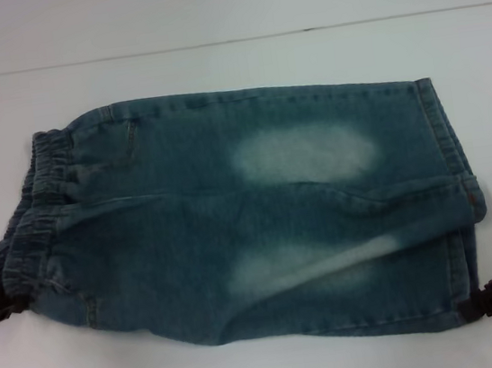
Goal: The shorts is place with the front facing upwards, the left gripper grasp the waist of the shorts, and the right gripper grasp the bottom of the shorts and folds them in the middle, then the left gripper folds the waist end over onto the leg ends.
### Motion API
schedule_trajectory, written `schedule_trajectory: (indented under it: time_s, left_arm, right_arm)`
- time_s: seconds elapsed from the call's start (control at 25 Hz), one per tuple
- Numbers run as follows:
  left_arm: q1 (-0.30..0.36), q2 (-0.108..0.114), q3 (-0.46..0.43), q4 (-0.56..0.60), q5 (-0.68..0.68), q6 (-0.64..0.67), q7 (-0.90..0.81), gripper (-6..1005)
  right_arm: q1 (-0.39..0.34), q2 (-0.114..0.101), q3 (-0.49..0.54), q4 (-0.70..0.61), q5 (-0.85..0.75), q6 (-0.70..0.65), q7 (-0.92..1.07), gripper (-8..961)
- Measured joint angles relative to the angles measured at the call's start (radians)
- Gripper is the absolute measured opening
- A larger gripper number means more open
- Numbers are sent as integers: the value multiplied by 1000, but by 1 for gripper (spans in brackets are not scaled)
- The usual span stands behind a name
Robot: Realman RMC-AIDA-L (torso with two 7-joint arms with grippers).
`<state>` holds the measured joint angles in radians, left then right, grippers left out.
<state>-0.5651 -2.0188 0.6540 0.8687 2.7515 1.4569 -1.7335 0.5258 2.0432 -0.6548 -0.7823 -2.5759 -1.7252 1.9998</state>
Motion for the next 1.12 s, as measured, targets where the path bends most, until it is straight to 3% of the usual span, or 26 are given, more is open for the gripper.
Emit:
schedule_trajectory:
  time_s: [0.08,0.32,0.56,0.84,1.12]
  left_arm:
    - [0,0,0,-1,0,0,0,63]
    - [0,0,0,-3,0,0,0,61]
    - [0,0,-11,-7,0,7,-5,60]
    - [-2,-2,-20,-7,-14,35,-45,58]
    - [-19,4,-93,25,-94,133,-73,59]
  right_arm:
    - [0,2,-4,0,-4,5,1,183]
    - [0,3,-5,1,-22,30,10,187]
    - [-8,4,8,-4,-17,33,-13,32]
    - [-4,4,14,-4,0,20,-39,27]
    - [-12,-38,37,-34,136,-24,-79,26]
